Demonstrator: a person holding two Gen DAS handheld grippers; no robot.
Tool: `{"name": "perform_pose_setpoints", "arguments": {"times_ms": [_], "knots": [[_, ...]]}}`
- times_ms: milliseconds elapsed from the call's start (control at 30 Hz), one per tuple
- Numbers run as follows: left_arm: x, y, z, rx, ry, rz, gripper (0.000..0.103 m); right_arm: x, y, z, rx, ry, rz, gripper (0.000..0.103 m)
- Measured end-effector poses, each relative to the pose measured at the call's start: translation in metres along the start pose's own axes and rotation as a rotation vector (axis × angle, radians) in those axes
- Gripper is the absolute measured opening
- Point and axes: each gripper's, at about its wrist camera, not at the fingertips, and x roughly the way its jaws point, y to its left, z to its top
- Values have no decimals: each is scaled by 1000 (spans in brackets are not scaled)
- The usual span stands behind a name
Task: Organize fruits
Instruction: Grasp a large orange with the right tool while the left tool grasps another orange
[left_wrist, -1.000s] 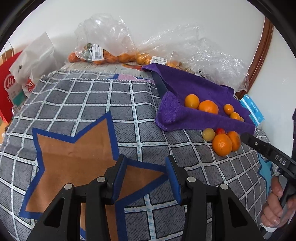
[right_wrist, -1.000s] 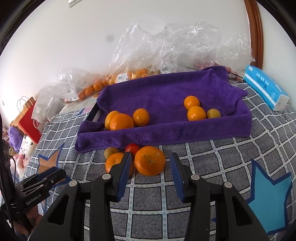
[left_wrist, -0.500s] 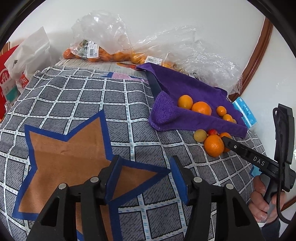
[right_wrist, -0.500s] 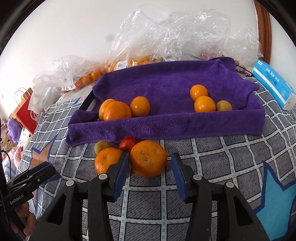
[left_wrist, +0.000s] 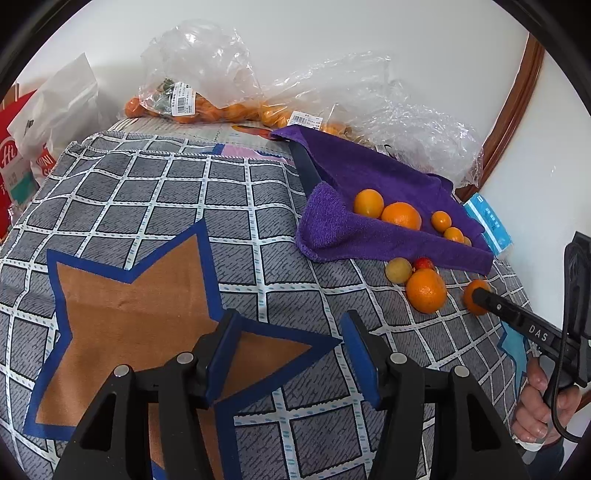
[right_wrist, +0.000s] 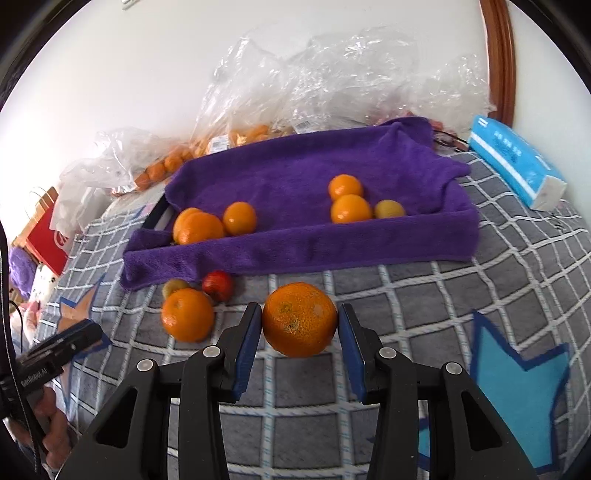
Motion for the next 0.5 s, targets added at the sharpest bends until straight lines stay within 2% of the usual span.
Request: {"name": "perform_pose_setpoints", "arguments": {"times_ms": [100, 200, 333, 400, 433, 500], "knots": [[0, -2, 0, 13, 4, 4, 56, 5, -4, -4, -6, 31, -4, 43], [1, -4, -1, 27, 9, 4, 60, 7, -4, -5, -7, 17, -10, 44], [1, -5, -1, 36, 13, 1, 63, 19, -1, -5, -28, 41, -13, 50], [1, -5, -1, 37, 13, -3, 65, 20, 3, -4, -52, 37, -36, 50], [1, -6, -1, 38, 14, -7, 67, 20, 5, -5, -64, 37, -47, 45], [1, -5, 0, 35, 17, -19, 68, 18, 6, -5, -95, 35, -65, 43]]}}
